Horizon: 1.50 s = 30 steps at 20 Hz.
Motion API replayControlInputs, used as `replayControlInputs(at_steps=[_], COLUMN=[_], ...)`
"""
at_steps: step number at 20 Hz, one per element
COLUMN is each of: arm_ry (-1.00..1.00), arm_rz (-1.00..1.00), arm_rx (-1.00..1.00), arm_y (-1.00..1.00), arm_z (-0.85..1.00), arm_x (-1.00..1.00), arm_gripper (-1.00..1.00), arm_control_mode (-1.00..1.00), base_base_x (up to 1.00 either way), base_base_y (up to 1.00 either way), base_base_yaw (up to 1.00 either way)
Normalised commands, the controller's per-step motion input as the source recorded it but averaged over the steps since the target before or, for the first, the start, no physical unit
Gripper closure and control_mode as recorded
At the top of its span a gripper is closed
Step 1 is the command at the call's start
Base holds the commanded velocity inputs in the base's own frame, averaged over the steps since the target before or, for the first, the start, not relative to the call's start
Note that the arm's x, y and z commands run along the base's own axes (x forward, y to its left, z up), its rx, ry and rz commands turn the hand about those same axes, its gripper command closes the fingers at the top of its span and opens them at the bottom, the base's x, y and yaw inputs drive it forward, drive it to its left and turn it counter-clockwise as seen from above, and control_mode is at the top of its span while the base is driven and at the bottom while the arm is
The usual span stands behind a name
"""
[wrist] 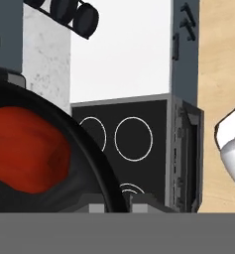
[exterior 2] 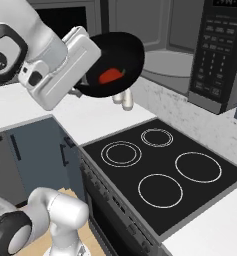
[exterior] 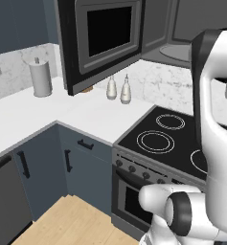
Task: Pick the bell pepper from the sink and place it in the bowl. Then pick the bowl and place it in the microwave. Then close the microwave door and press the start button.
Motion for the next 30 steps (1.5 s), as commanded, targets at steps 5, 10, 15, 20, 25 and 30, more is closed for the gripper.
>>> replayControlInputs(at_steps=[5, 10, 15, 20, 25, 30], arm_ry=[-0.11, -0.01, 0.0, 0.0, 0.01, 0.0], arm_rz=[0.1, 0.02, 0.0, 0.0, 0.0, 0.0], arm_rx=[0.0, 0.0, 0.0, 0.0, 0.02, 0.02], arm_y=[-0.18, -0.13, -0.1, -0.23, -0.35, -0.34], arm_z=[0.0, 0.0, 0.01, 0.0, 0.0, 0.0], arm_x=[0.42, 0.55, 0.5, 0.56, 0.53, 0.53], arm_gripper=[1.0, 1.0, 1.0, 1.0, 1.0, 1.0], arm_control_mode=[-1.0, -1.0, -1.0, -1.0, -1.0, -1.0], base_base_x=[0.0, 0.0, 0.0, 0.0, 0.0, 0.0], base_base_y=[0.0, 0.0, 0.0, 0.0, 0.0, 0.0], base_base_yaw=[0.0, 0.0, 0.0, 0.0, 0.0, 0.0])
